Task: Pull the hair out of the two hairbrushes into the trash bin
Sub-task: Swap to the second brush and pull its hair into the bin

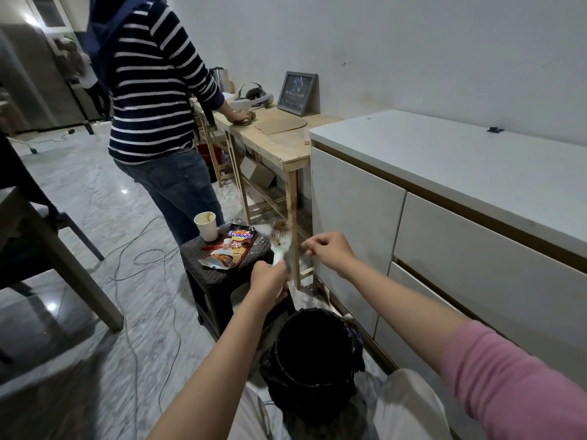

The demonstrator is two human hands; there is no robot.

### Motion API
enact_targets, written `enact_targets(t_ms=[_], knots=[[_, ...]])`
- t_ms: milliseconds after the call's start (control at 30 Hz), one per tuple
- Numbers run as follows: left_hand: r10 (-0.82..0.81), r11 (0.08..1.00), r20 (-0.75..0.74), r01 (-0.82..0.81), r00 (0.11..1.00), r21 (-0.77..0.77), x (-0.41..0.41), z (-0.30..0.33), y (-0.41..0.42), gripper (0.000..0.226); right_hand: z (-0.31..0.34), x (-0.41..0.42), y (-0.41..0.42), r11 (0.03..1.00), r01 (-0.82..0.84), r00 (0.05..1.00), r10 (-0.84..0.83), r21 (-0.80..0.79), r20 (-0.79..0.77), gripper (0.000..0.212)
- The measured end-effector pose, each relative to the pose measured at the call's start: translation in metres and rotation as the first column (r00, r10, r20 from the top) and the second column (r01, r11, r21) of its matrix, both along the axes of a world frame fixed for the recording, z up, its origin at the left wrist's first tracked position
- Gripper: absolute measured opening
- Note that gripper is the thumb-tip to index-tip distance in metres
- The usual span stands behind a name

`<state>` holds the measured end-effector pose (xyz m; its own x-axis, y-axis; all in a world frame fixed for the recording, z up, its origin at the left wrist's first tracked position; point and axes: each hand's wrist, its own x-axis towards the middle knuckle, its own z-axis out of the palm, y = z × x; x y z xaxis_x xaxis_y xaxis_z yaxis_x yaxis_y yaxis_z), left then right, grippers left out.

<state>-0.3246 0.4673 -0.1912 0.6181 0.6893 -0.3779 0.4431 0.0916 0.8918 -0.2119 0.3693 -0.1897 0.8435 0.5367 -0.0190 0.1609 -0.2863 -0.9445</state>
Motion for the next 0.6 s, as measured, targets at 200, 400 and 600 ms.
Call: enact_targets(t_ms=[200, 400, 600], knots=[[0.134, 0.984, 0.015, -0.131, 0.991, -0.118, -0.008, -0.003, 0.007, 0.006, -0.003, 0.008, -0.010, 0.988, 0.093, 0.996, -0.092, 0.119, -0.011, 0.019], [0.196, 0.967, 0.027, -0.189, 0.980, -0.169, -0.014, -0.006, 0.012, 0.018, -0.016, 0.017, -0.017, 0.957, 0.234, 0.970, -0.219, 0.170, -0.105, 0.018], [0.283, 0.948, 0.009, -0.278, 0.959, -0.152, -0.016, -0.015, 0.017, 0.017, -0.026, 0.021, -0.022, 0.948, 0.318, 0.943, -0.312, 0.031, -0.116, 0.028]])
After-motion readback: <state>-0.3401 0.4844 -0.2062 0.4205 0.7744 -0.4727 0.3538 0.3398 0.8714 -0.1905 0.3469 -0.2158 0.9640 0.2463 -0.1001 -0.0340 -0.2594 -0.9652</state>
